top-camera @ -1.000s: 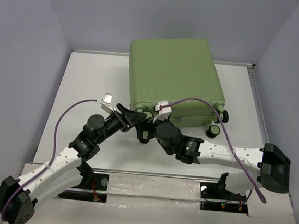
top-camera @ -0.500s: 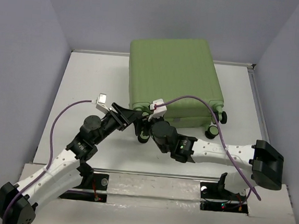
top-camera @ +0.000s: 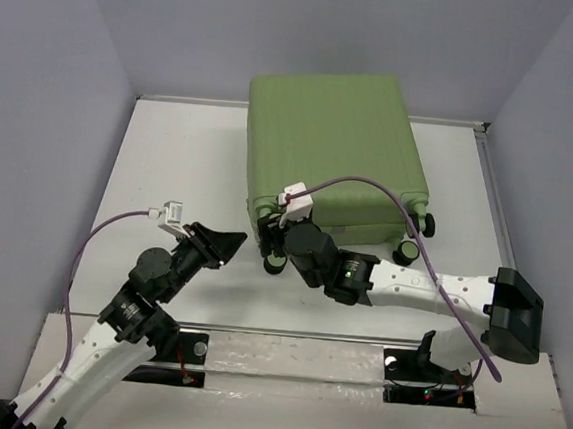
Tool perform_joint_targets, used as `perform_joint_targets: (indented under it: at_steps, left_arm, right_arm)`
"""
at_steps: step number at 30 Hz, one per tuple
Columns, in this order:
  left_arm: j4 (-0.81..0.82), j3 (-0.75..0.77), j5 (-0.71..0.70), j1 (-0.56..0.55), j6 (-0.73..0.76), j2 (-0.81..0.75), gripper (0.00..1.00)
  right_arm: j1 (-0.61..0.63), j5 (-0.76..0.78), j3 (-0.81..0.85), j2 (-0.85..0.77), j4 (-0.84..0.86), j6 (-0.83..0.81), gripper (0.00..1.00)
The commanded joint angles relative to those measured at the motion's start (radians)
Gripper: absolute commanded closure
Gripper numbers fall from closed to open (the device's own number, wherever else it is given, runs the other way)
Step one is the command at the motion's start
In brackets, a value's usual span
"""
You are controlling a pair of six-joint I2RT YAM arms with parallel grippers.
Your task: Pack the luggage
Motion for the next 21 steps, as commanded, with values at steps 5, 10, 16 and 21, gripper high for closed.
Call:
perform_joint_targets:
  at_steps: [5,10,16,21]
  left_arm:
    - [0.087,-0.074,-0.05,-0.017,0.127,0.244,0.67]
    - [0.199,-0.062,-0.111,-0.07,0.157,0.35,0.63]
    - [0.265,-0.013,-0.233,-0.167,0.194,0.485,0.63]
    - [0.28,0.045,-0.329,-0.202,0.226,0.602,0.63]
  right_arm:
    - [-0.01,0.019,0.135,-0.061,-0.092,-0.074,0.93]
    - [-0.01,0.013,0.159,-0.041,-0.134,-0.103,0.93]
    - [-0.01,-0.008,0.165,-0.019,-0.134,-0.088,0.93]
    - [-0.01,-0.022,0.162,-0.012,-0.132,-0.074,0.93]
